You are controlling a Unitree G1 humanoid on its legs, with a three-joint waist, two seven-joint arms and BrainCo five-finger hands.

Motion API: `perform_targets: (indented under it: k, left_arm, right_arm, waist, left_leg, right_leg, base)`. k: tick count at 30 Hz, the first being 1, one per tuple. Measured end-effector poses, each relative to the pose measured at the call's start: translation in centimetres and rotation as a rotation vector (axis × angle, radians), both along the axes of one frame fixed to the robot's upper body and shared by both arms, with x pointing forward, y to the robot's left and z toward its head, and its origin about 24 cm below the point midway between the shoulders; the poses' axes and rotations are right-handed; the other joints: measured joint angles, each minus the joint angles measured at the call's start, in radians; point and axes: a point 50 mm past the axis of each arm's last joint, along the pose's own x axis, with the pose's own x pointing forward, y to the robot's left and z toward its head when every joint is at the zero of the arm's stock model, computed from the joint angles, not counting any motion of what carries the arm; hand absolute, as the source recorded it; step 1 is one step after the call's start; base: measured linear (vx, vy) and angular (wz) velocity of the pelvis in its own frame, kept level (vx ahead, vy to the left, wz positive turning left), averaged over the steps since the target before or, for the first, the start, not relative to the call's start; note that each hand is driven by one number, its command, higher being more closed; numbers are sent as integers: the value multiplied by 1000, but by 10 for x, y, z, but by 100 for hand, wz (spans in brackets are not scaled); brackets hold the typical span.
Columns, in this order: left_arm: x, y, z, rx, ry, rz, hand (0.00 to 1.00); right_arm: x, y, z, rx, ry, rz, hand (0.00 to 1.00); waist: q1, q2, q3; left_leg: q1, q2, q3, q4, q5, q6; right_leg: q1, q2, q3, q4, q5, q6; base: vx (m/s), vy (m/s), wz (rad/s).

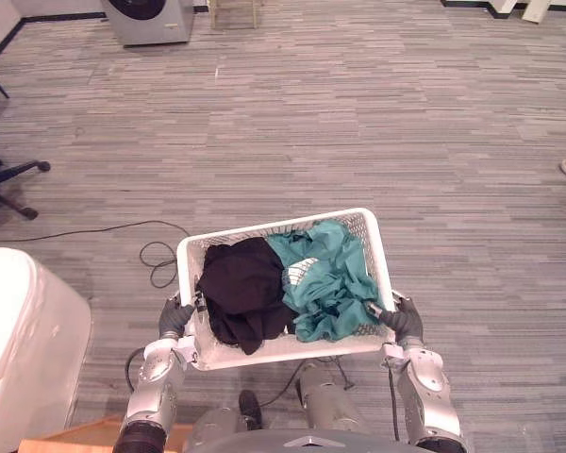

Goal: Pick up the laundry basket with both hands and put the clothes into the washing machine.

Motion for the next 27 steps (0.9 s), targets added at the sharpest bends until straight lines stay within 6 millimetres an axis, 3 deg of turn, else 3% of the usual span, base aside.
perform_targets:
  k: [1,2,3,4,5,6,7,9,11,13,16,19,21,23,25,27]
  left_arm:
    - [2,0,0,0,-2,-2,100]
    - [7,-1,1,1,-5,-9,100]
    - [11,-5,2,-3,-8,-22,100]
    - [11,-9,2,-9,-7,-32,100]
    - [12,-19,1,-33,-9,-45,100]
    - [16,-24,4,-41,-22,-56,100]
    - [17,-25,5,-41,-27,-58,100]
    - [17,-27,5,-51,-27,-54,100]
    - [17,-28,7,-57,-37,-56,100]
    - [19,-30,10,-69,-63,-55,100]
    - [17,-31,9,-73,-55,-59,100]
    - [10,-31,4,-73,-32,-59,100]
    - [8,-32,2,-73,-26,-63,100]
    - [7,-30,1,-69,-19,-57,100]
    - [3,-29,-2,-69,-5,-46,100]
    - [-2,-27,-5,-69,9,-37,100]
  right_arm:
    - [0,0,-1,4,2,-2,100]
    - [-1,-1,-2,13,5,-11,100]
    - [-5,-4,-3,19,10,-29,100]
    - [-8,-7,-4,18,15,-44,100]
    - [-12,-15,-4,20,17,-75,100]
    - [-17,-19,-5,29,20,-104,100]
    - [-18,-19,-5,30,19,-107,100]
    - [-18,-20,0,19,1,-105,100]
    - [-20,-22,4,7,-16,-104,100]
    - [-18,-23,11,-4,-44,-104,100]
    - [-20,-24,10,-7,-35,-112,100]
    - [-22,-25,8,-14,-22,-111,100]
    - [-22,-26,3,-16,2,-113,100]
    - [-18,-26,-2,-4,21,-114,100]
    - [-15,-26,-5,-8,32,-102,100]
    - [-11,-25,-4,-15,33,-87,100]
  waist:
    - [-8,-4,3]
    - [-29,-24,6]
    - [-42,-38,9]
    - [-46,-32,6]
    - [-50,11,-5]
    - [-43,26,-9]
    - [-41,25,-8]
    - [-21,28,-9]
    - [-16,28,-9]
    - [2,28,-11]
    - [1,26,-11]
    - [2,20,-8]
    - [1,29,-13]
    - [8,45,-24]
    - [21,50,-27]
    - [32,61,-54]
  left_leg:
    - [17,-3,-9,-11,-4,-7]
    - [50,-21,-36,-33,-16,-25]
    - [77,-29,-65,-27,-48,-42]
    - [85,-21,-86,-12,-69,-48]
    - [87,20,-118,31,-102,-50]
    - [46,54,-125,130,-107,-51]
    - [16,67,-127,211,-108,-52]
    - [-84,139,-150,602,-41,-88]
    - [-140,180,-164,831,-1,-101]
    - [-199,200,-136,912,-8,-89]
    - [-256,177,-83,768,-41,-72]
    - [-273,122,-93,500,-55,-84]
    - [-302,66,-176,176,11,-144]
    - [-341,61,-221,100,77,-184]
    - [-347,66,-219,68,160,-170]
    - [-338,60,-186,51,258,-93]
  right_leg:
    - [1,-2,1,-79,59,3]
    - [3,-15,11,-192,166,12]
    - [2,-24,26,-200,257,-4]
    - [7,-21,9,-174,296,-18]
    - [-1,5,-44,-117,259,-68]
    - [3,12,-84,-92,219,-114]
    - [10,12,-95,-76,217,-142]
    - [94,19,-135,-73,173,-202]
    - [167,17,-152,-87,141,-219]
    - [213,7,-134,-93,103,-243]
    - [254,-38,-124,-87,53,-262]
    - [287,-75,-107,-89,20,-241]
    - [306,-94,-91,-108,0,-212]
    - [328,-83,-66,-127,-12,-199]
    - [361,-72,-23,-140,-33,-185]
    - [374,-61,50,-117,-97,-162]
  base:
    - [331,-84,40]
    - [396,-131,72]
    - [417,-160,79]
    - [462,-185,84]
    - [490,-161,82]
    - [493,-165,77]
    - [477,-186,58]
    - [553,-233,33]
    - [334,-107,23]
    - [317,-58,-2]
    - [328,-15,4]
    - [244,50,-5]
    - [304,105,-11]
    - [282,168,-45]
    - [315,240,-80]
    - [309,301,-89]
